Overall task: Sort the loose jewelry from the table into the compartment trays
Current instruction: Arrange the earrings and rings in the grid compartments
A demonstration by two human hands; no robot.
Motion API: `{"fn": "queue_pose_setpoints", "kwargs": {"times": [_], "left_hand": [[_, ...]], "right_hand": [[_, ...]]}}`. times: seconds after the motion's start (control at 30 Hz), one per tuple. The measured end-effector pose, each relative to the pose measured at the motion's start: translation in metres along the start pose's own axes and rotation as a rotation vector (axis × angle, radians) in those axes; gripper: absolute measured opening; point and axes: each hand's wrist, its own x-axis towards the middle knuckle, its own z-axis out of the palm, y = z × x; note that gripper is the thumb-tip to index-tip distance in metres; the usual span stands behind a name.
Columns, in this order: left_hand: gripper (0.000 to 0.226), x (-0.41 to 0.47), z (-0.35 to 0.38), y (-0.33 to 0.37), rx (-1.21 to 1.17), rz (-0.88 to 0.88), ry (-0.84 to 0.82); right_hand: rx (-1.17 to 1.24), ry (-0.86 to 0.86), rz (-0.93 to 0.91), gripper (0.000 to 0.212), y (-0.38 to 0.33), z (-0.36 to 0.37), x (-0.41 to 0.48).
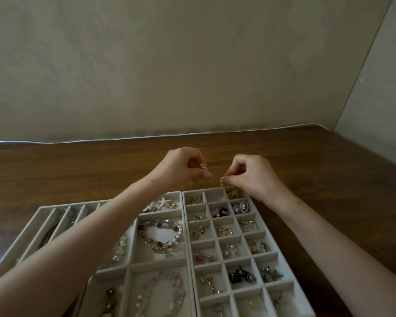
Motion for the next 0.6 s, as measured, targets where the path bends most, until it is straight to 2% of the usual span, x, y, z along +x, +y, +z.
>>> {"fn": "queue_pose_setpoints", "kwargs": {"times": [0.1, 0.2, 0.37, 0.6], "left_hand": [[0.011, -0.0006, 0.0014, 0.0014, -0.145, -0.035, 0.006], [0.014, -0.0003, 0.0016, 0.0017, -0.22, -0.05, 0.0], [0.015, -0.0011, 0.0014, 0.0036, -0.292, -0.1, -0.037], [0.012, -0.001, 0.0011, 0.0052, -0.29, -0.144, -0.079]], "right_hand": [[0.218, -0.043, 0.049, 0.012, 0.001, -0.0017, -0.0005], [0.364, -0.105, 0.044, 0.019, 0.0012, -0.0031, -0.0023], [0.491, -0.152, 0.097, 0.015, 0.0012, -0.004, -0.0031], [0.527, -0.072, 0.14, 0.006, 0.0034, -0.0066, -0.0022]]}}
